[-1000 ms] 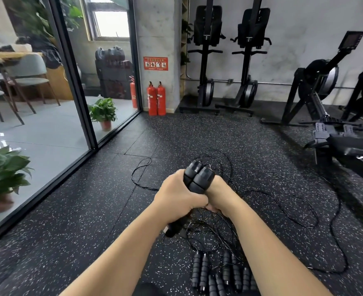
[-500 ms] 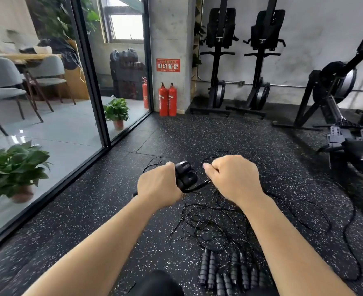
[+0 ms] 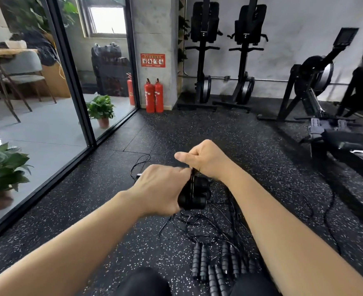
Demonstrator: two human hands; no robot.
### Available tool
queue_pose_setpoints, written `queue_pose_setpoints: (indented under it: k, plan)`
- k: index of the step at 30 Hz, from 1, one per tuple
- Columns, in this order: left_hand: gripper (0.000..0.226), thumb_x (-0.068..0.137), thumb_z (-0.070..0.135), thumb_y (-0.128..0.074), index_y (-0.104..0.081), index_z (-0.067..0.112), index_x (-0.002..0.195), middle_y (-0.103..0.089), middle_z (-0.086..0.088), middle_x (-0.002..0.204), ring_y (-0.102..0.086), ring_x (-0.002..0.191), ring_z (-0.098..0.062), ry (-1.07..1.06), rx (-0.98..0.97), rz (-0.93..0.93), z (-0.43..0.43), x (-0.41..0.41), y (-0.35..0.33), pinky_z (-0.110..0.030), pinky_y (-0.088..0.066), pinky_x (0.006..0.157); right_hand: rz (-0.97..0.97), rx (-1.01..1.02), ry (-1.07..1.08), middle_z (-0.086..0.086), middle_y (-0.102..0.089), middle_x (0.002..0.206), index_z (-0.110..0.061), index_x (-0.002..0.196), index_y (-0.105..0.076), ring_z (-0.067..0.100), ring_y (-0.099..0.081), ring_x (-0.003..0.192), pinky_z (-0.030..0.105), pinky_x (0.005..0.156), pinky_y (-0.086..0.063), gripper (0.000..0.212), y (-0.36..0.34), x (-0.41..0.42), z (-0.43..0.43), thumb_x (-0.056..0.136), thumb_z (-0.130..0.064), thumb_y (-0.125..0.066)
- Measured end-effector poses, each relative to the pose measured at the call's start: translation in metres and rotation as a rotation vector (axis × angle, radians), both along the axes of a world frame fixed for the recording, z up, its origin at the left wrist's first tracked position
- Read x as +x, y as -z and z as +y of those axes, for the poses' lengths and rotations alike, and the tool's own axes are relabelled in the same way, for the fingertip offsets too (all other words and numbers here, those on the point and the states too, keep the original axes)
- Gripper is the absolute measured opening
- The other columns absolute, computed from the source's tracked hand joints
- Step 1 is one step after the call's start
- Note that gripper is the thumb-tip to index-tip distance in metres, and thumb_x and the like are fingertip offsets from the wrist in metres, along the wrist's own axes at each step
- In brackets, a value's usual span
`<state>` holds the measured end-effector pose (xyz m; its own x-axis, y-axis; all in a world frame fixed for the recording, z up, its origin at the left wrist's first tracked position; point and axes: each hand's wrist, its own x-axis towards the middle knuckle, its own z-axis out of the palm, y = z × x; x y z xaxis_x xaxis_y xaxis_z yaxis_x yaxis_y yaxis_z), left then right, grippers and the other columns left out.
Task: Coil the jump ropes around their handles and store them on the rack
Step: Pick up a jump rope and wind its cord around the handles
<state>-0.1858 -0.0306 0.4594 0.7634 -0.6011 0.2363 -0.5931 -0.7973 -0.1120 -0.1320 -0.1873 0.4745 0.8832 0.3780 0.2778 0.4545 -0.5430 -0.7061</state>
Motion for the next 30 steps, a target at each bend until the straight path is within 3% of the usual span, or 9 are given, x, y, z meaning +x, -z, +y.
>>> queue_pose_setpoints:
  k: [5,8,10,13,16,19,25,28,30]
  plan:
    - [0.034,0.076,0.041,-0.064,-0.04,0.029,0.095,-0.054,0.011,0.077,-0.059,0.074,-0.015,-0.092,-0.255,0.16,-0.011,-0.002,0.007,-0.034,-0.051,0.069,0.551,0.583,-0.154,0.007,-0.046,0.065,-0.006,0.076,-0.053,0.02,-0.042,0.056,0.029,0.052,-0.035,0.041,0.037,0.001,-0.008,0.089,-0.043,-0.065]
    - [0.036,0.07,0.035,-0.071,-0.04,0.029,0.086,-0.056,0.009,0.073,-0.057,0.071,-0.017,-0.286,-0.426,0.24,-0.016,0.009,0.017,-0.029,-0.045,0.062,0.681,0.808,-0.012,-0.006,-0.053,0.054,-0.014,0.066,-0.06,0.008,-0.042,0.044,0.018,0.039,-0.03,0.038,0.059,-0.002,-0.003,0.1,-0.021,-0.045]
    - [0.035,0.067,0.034,-0.072,-0.043,0.027,0.086,-0.059,0.009,0.076,-0.06,0.074,-0.018,-0.395,-0.49,0.276,-0.018,0.018,0.026,-0.029,-0.046,0.063,0.575,0.815,0.104,-0.007,-0.05,0.049,-0.014,0.07,-0.054,0.006,-0.033,0.04,0.016,0.035,-0.02,0.037,0.073,-0.005,0.0,0.101,-0.007,-0.035]
    - [0.035,0.066,0.034,-0.073,-0.044,0.026,0.084,-0.058,0.009,0.077,-0.059,0.074,-0.018,-0.521,-0.568,0.352,-0.02,0.032,0.04,-0.028,-0.044,0.062,0.518,0.826,0.176,-0.002,-0.045,0.048,-0.012,0.067,-0.047,0.007,-0.033,0.038,0.018,0.037,-0.021,0.034,0.085,-0.006,-0.001,0.093,0.003,-0.033]
    - [0.031,0.067,0.036,-0.071,-0.046,0.025,0.083,-0.06,0.007,0.077,-0.059,0.071,-0.019,-0.565,-0.559,0.354,-0.027,0.042,0.049,-0.028,-0.043,0.059,0.507,0.82,0.13,-0.002,-0.043,0.048,-0.012,0.063,-0.046,0.01,-0.033,0.042,0.019,0.041,-0.023,0.012,0.09,-0.004,-0.007,0.073,-0.006,-0.046]
    - [0.028,0.069,0.038,-0.071,-0.047,0.025,0.077,-0.059,0.009,0.073,-0.057,0.066,-0.016,-0.59,-0.571,0.39,-0.036,0.052,0.056,-0.026,-0.039,0.055,0.449,0.666,0.088,-0.006,-0.055,0.054,-0.012,0.071,-0.061,0.005,-0.042,0.046,0.016,0.044,-0.032,0.015,0.094,-0.001,-0.012,0.085,-0.014,-0.067]
    - [0.039,0.066,0.041,-0.073,-0.051,0.021,0.092,-0.06,0.009,0.078,-0.057,0.068,-0.011,-0.624,-0.622,0.447,-0.045,0.077,0.077,-0.028,-0.041,0.058,0.399,0.596,0.118,-0.011,-0.062,0.055,-0.005,0.083,-0.066,-0.003,-0.05,0.044,0.01,0.046,-0.037,0.014,0.103,0.018,-0.02,0.093,-0.013,-0.061]
    - [0.054,0.058,0.043,-0.085,-0.057,0.019,0.098,-0.066,0.01,0.082,-0.063,0.074,-0.014,-0.469,-0.819,0.733,-0.039,0.093,0.083,-0.032,-0.052,0.069,0.421,0.601,0.13,-0.005,-0.066,0.063,-0.003,0.085,-0.067,0.003,-0.057,0.055,0.017,0.052,-0.045,0.016,0.111,0.026,-0.029,0.093,-0.016,-0.062]
    - [0.045,0.066,0.03,-0.089,-0.064,0.014,0.099,-0.069,0.006,0.08,-0.065,0.072,-0.014,-0.339,-0.985,1.02,-0.028,0.099,0.08,-0.03,-0.053,0.069,0.414,0.584,0.135,-0.008,-0.061,0.058,-0.008,0.079,-0.066,0.003,-0.05,0.051,0.017,0.051,-0.04,0.017,0.118,0.028,-0.034,0.093,-0.018,-0.062]
